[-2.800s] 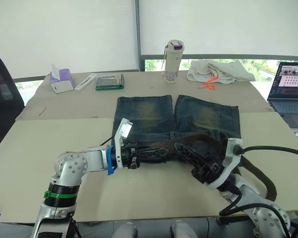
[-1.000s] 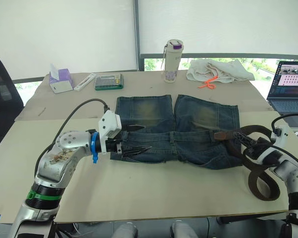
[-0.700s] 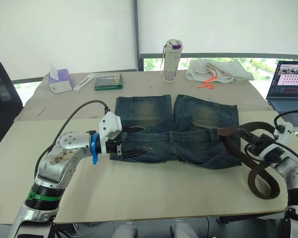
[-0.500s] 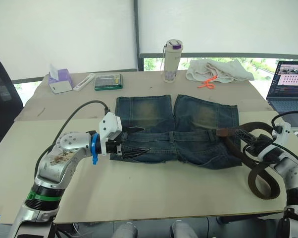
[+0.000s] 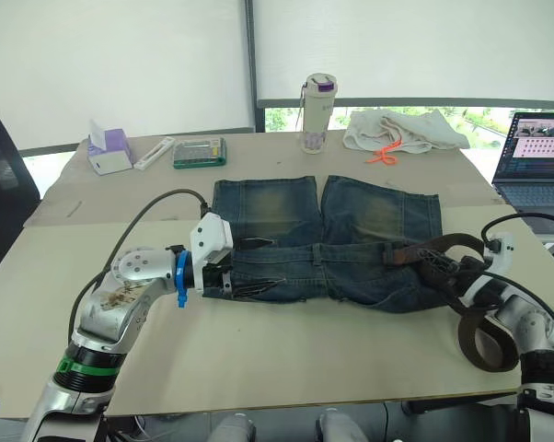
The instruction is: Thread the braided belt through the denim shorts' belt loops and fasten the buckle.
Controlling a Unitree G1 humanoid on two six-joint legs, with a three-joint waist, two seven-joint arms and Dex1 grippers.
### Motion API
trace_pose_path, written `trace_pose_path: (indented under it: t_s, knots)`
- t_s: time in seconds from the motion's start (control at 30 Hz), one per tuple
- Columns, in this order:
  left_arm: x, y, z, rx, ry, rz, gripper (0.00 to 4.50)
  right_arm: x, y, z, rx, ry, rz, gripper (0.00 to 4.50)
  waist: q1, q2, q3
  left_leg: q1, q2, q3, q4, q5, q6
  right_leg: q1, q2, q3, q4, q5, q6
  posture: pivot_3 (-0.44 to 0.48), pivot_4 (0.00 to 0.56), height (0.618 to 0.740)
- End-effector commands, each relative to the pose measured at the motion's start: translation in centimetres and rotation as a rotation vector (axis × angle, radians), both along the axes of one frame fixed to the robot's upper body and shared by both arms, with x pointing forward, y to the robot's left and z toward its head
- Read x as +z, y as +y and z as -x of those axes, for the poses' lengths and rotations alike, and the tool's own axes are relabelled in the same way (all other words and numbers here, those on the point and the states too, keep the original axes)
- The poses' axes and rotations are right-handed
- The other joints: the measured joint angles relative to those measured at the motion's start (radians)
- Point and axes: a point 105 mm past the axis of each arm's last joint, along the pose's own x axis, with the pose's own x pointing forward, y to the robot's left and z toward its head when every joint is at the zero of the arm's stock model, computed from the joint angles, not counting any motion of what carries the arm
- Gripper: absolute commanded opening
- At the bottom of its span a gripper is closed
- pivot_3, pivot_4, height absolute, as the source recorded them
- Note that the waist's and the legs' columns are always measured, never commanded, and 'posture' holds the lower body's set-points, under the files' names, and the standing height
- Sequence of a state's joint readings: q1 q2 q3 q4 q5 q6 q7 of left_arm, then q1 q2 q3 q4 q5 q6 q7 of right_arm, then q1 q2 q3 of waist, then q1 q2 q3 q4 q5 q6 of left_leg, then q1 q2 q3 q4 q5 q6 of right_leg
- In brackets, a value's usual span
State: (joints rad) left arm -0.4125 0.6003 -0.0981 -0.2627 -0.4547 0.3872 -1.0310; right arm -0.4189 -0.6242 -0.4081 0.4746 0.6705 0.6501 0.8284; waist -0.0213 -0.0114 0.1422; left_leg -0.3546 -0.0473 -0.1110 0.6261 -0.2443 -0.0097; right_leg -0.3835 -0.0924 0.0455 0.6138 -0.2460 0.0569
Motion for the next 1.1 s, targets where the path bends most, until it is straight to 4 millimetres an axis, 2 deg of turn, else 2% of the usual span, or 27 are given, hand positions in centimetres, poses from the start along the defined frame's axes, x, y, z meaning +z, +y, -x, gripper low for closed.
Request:
trace_pose_path:
  t_s: [0.03,0.2,0.3,0.4,0.53,0.67,0.83,0.97,1.1]
  knots:
    - [0.8,-0.3,0.4,-0.017,-0.050,0.008,3.94,2.4,1.1,-0.6,0.047,-0.046,-0.074,0.00,-0.001,0.000,0.000,0.000,0.000,0.000,0.000,0.000,0.000,0.000,0.000,0.000,0.000,0.000,0.000,0.000,0.150,0.740]
    - [0.9,-0.3,0.2,-0.009,-0.045,0.027,3.94,1.4,3.2,-0.9,0.120,-0.003,-0.030,0.00,0.003,0.000,0.000,0.000,0.000,0.000,0.000,0.000,0.000,0.000,0.000,0.000,0.000,0.000,0.000,0.000,0.150,0.740]
    - [0.9,-0.4,-0.3,0.019,-0.019,0.080,3.94,0.7,5.2,-1.1,0.174,0.007,-0.008,0.00,0.001,0.000,0.000,0.000,0.000,0.000,0.000,0.000,0.000,0.000,0.000,0.000,0.000,0.000,0.000,0.000,0.150,0.740]
    - [0.7,-0.5,-0.8,0.051,0.000,0.111,3.94,-0.7,5.8,-1.1,0.182,0.041,0.013,0.00,-0.001,0.000,0.000,0.000,0.001,0.000,0.000,0.000,0.000,0.000,0.001,0.000,0.001,0.000,0.000,0.000,0.150,0.740]
    - [-1.2,0.0,-3.1,0.167,-0.035,-0.034,3.94,-0.9,6.7,-0.8,0.206,0.067,-0.102,0.00,-0.002,-0.001,-0.001,0.001,0.001,0.000,0.000,0.000,0.000,0.000,0.001,0.000,0.001,0.000,0.000,0.000,0.150,0.740]
    - [-1.0,-0.3,-5.5,0.279,-0.002,0.014,3.94,0.4,6.9,-0.8,0.212,0.070,-0.323,0.00,-0.005,-0.001,-0.001,0.001,0.001,0.000,0.000,0.000,0.000,0.000,0.002,0.000,0.002,0.001,-0.001,0.000,0.150,0.740]
    - [-0.9,-3.0,-6.3,0.277,0.167,0.166,3.94,1.9,6.6,-0.2,0.245,0.046,-0.510,0.00,-0.002,-0.001,-0.001,0.001,0.001,0.000,0.001,0.000,0.000,-0.001,0.001,0.000,0.003,0.001,-0.001,0.000,0.150,0.740]
    - [-1.4,-6.2,-6.9,0.210,0.485,0.363,3.94,3.1,6.9,0.4,0.292,0.004,-0.598,0.00,0.004,-0.001,-0.001,0.000,0.000,0.000,0.002,0.000,0.001,-0.001,0.001,0.000,0.004,0.001,-0.001,0.000,0.150,0.740]
    - [-1.7,-8.6,-6.9,0.139,0.651,0.425,3.94,3.7,7.2,0.8,0.323,-0.021,-0.610,0.00,-0.004,-0.001,-0.001,0.000,0.000,0.000,0.003,0.000,0.001,-0.001,0.001,0.000,0.005,0.001,0.000,0.000,0.150,0.740]
